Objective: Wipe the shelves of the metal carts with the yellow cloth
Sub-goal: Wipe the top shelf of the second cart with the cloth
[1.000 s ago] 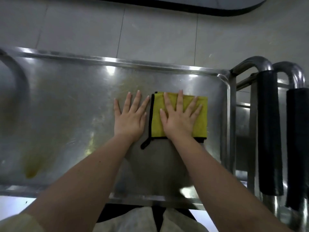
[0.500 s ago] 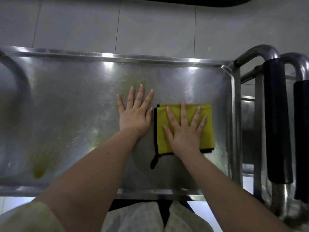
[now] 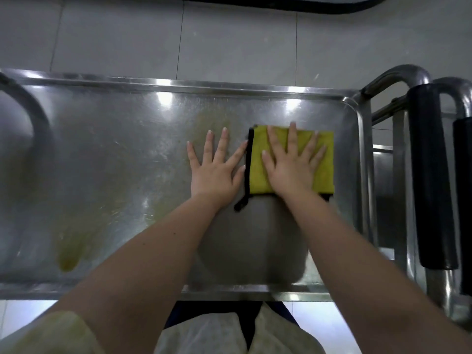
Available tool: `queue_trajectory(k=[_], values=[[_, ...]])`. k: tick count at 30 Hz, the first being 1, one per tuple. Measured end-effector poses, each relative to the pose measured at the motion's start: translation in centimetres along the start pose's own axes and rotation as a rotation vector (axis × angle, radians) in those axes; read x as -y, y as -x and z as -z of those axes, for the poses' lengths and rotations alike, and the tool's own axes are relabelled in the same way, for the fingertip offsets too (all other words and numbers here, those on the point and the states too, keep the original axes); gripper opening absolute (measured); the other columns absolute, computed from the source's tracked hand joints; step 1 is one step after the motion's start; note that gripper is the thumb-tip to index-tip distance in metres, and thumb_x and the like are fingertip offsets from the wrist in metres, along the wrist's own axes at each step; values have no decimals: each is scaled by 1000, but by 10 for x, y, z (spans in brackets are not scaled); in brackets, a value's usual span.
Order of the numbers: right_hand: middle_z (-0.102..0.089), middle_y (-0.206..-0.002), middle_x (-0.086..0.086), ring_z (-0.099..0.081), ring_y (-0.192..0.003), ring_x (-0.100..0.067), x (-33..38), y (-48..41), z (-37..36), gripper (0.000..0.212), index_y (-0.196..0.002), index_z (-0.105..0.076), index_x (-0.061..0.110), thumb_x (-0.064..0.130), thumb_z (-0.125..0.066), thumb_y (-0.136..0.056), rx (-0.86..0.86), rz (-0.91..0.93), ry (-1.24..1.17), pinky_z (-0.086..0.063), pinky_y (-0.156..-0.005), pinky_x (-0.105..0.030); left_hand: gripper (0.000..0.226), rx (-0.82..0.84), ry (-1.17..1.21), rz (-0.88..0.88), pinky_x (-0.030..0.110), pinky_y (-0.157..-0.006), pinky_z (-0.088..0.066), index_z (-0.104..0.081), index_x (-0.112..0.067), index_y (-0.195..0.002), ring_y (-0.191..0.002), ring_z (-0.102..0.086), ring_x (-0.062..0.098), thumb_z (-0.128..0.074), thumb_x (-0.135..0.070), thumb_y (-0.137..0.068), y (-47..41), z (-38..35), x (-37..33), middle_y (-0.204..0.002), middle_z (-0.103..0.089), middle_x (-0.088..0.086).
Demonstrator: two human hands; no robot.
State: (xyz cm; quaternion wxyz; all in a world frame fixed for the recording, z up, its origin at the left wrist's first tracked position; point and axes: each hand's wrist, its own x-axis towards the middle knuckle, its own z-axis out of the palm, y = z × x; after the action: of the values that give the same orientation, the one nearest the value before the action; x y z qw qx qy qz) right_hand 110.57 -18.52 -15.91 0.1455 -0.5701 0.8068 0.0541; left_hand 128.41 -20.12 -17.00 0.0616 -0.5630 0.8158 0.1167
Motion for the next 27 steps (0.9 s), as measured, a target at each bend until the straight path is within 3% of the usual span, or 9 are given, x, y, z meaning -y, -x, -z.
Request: queue_trajectory(k=[3, 7, 11, 15, 18, 22, 27], values=[[13, -164, 2, 17, -143, -52, 9, -55, 18, 60, -151, 4, 50, 66, -11, -95, 10, -36, 15, 9, -111, -69, 58, -3, -16, 6, 68, -111, 8, 8, -49, -150, -149, 15, 31, -10, -61, -96, -1, 0, 0, -164, 15, 0], [12, -164, 5, 16, -145, -47, 3, -42, 15, 63, -151, 4, 50, 70, -12, -93, 20, -28, 16, 9, -112, -67, 59, -3, 17, 26, 66, -112, 10, 9, -51, -150, -150, 15, 28, -12, -62, -96, -1, 1, -1, -164, 14, -3], [13, -164, 4, 16, -145, -46, -26, 46, -11, 64, -150, 8, 51, 70, -9, -92, 44, 39, 30, 9, -113, -66, 59, 27, 27, 33, 65, -112, 11, 13, -52, -149, -149, 18, 26, -10, -64, -96, -1, 3, -2, -162, 19, -5], [-5, -165, -4, 3, -145, -52, -56, 164, -44, 64, -153, -17, 43, 66, -20, -94, 66, 60, 28, -1, -113, -69, 59, 34, 58, 31, 64, -112, 12, 11, -53, -149, -149, 20, 26, -12, -65, -96, 0, 3, -1, -162, 19, -6], [-7, -165, -3, -1, -145, -53, -68, 206, -53, 64, -153, -23, 41, 65, -24, -94, 105, 102, 46, -6, -112, -71, 59, 35, 49, 15, 65, -112, 13, 12, -53, -149, -148, 20, 28, -11, -65, -96, 0, 3, -1, -162, 20, -5], [-7, -165, 0, 2, -144, -53, -54, 168, -44, 61, -152, -17, 47, 66, -21, -94, 68, 38, 23, 2, -112, -69, 58, 26, 27, -8, 68, -111, 10, 11, -54, -148, -148, 19, 31, -10, -65, -96, 0, 2, -1, -163, 19, -1], [17, -163, 7, 22, -143, -46, -36, 33, -3, 61, -148, 11, 55, 70, -9, -92, 46, 42, 37, 14, -112, -66, 62, 18, -8, -13, 68, -111, 8, 14, -54, -147, -148, 20, 32, -9, -71, -92, 1, 1, 0, -162, 20, 0]])
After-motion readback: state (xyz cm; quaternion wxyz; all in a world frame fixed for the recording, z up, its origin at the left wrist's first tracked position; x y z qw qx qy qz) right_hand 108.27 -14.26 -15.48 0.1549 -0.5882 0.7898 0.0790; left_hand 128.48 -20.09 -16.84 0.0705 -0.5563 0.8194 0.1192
